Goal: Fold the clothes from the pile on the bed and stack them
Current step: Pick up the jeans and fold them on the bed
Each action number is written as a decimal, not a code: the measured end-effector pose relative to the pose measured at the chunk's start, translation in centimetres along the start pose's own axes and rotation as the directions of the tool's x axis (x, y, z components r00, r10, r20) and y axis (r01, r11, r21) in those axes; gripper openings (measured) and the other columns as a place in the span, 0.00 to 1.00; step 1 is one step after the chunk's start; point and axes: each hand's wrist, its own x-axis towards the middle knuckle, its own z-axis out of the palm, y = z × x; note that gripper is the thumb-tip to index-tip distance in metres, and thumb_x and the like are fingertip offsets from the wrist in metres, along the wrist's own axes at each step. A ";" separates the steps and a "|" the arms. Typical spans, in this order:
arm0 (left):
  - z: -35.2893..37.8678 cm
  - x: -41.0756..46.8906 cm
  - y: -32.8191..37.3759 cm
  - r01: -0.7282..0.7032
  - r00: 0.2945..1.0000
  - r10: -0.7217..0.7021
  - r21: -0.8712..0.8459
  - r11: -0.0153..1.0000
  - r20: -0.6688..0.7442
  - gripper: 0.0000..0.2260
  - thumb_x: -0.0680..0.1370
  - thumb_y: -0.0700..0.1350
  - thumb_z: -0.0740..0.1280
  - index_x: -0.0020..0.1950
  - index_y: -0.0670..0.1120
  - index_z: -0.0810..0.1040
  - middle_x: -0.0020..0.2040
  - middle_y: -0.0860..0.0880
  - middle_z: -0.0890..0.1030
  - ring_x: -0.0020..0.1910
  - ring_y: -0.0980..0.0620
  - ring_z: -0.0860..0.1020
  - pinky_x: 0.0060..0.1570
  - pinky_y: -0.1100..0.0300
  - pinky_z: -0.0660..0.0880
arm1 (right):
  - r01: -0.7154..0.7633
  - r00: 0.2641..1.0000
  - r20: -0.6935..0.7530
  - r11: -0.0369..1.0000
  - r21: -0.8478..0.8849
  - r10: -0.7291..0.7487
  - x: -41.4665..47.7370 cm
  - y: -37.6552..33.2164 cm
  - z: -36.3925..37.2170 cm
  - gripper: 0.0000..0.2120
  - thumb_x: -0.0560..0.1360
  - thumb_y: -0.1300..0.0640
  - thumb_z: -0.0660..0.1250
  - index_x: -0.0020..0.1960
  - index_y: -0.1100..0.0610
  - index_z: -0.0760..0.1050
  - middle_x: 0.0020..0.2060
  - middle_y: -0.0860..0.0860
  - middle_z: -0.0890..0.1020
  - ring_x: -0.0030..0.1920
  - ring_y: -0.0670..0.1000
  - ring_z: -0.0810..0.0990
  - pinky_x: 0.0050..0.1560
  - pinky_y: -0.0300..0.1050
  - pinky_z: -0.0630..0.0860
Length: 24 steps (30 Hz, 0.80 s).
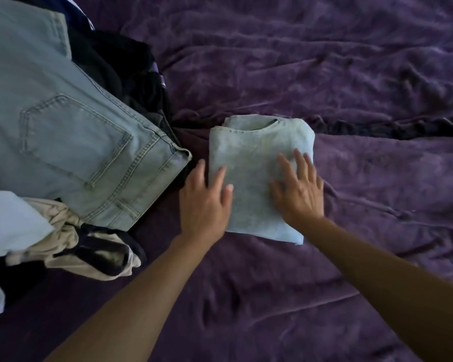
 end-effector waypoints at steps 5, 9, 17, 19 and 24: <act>5.8 3.1 0.1 -0.107 0.971 0.045 0.257 0.961 0.235 0.32 0.77 0.67 0.45 0.78 0.55 0.47 0.78 0.42 0.39 0.76 0.36 0.46 0.70 0.35 0.55 | -0.090 0.987 0.128 0.992 -0.085 0.101 -0.2 3.0 2.8 0.30 0.76 0.31 0.45 0.75 0.35 0.41 0.78 0.49 0.41 0.77 0.58 0.42 0.73 0.63 0.53; 8.4 4.1 -2.7 -0.124 0.974 0.054 0.316 0.941 0.222 0.33 0.76 0.68 0.43 0.77 0.56 0.40 0.78 0.41 0.38 0.75 0.34 0.48 0.70 0.35 0.55 | -0.107 0.987 0.114 0.993 -0.055 0.113 0.6 3.0 5.5 0.31 0.75 0.29 0.44 0.75 0.34 0.41 0.78 0.48 0.39 0.77 0.60 0.41 0.70 0.64 0.58; 7.0 4.9 -0.7 -0.055 0.994 0.043 0.119 0.991 0.099 0.27 0.79 0.60 0.56 0.77 0.53 0.59 0.77 0.39 0.53 0.67 0.34 0.64 0.61 0.40 0.68 | -0.413 0.905 0.057 0.841 0.348 0.421 0.8 2.8 5.1 0.44 0.65 0.23 0.57 0.74 0.35 0.43 0.77 0.52 0.53 0.69 0.59 0.68 0.54 0.56 0.72; 6.6 5.5 0.3 -0.007 0.999 0.007 -0.012 1.000 0.051 0.25 0.79 0.58 0.61 0.75 0.52 0.64 0.73 0.39 0.59 0.63 0.36 0.69 0.59 0.44 0.72 | -0.429 0.897 0.073 0.823 0.372 0.435 0.9 2.7 4.4 0.44 0.64 0.23 0.60 0.73 0.35 0.46 0.70 0.52 0.65 0.54 0.55 0.76 0.44 0.50 0.71; 5.1 2.7 3.9 -0.070 0.997 0.072 -0.099 0.993 0.009 0.19 0.77 0.50 0.67 0.67 0.45 0.74 0.66 0.40 0.66 0.60 0.41 0.74 0.55 0.48 0.75 | -0.398 0.909 0.033 0.841 0.367 0.416 -2.8 4.5 1.1 0.42 0.64 0.25 0.62 0.72 0.33 0.48 0.61 0.48 0.70 0.41 0.48 0.71 0.40 0.46 0.68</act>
